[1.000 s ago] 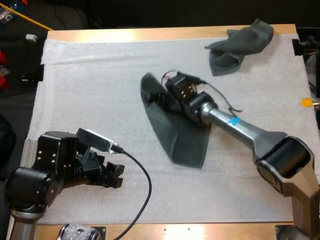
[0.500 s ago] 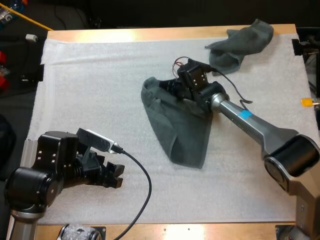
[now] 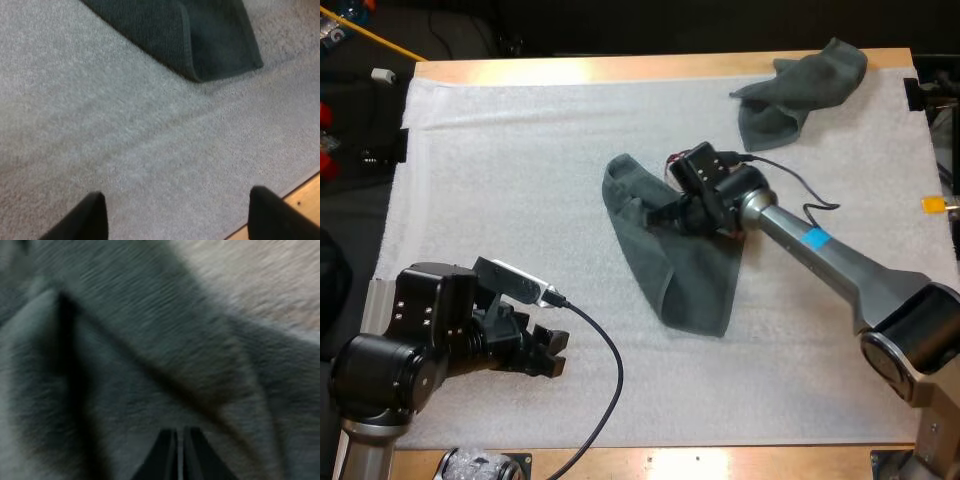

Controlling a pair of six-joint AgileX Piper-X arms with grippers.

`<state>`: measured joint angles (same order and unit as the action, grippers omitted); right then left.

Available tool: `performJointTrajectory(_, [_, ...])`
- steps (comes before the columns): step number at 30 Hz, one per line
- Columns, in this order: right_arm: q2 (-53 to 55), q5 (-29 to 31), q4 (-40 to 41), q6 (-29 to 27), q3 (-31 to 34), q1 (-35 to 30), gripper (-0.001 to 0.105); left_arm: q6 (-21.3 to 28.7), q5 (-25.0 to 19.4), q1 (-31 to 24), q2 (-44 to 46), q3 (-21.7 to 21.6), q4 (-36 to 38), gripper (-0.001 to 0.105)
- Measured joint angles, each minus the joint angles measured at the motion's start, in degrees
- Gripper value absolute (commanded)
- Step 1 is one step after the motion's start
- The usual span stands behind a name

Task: Pick towel from pile, fold and stack

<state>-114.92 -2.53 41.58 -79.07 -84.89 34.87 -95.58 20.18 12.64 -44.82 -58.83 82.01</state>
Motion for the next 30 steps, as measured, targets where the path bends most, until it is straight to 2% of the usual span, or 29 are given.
performJointTrajectory(6, [-0.1,0.5,0.9,0.8,0.2,-3.5,0.0,0.0,0.0,0.0,0.0,0.0,0.5,0.058])
performJointTrajectory(8, [-0.5,-1.8,1.6,0.9,0.3,-4.0,0.0,0.0,0.0,0.0,0.0,0.0,0.5,0.058])
performJointTrajectory(12, [-0.8,-4.2,3.2,0.9,0.6,-3.0,0.0,0.0,0.0,0.0,0.0,0.0,0.5,0.058])
performJointTrajectory(20, [-1.6,-4.7,2.6,-0.1,0.6,-0.5,0.0,0.0,0.0,0.0,0.0,0.0,0.3,0.058])
performJointTrajectory(27, [-4.2,-4.6,-0.4,3.9,0.2,-0.6,0.0,0.0,0.0,0.0,0.0,0.1,0.2,0.058])
performJointTrajectory(30, [-4.3,-2.7,-2.2,5.6,0.0,-0.8,0.0,0.0,0.0,0.0,0.0,0.1,0.2,0.058])
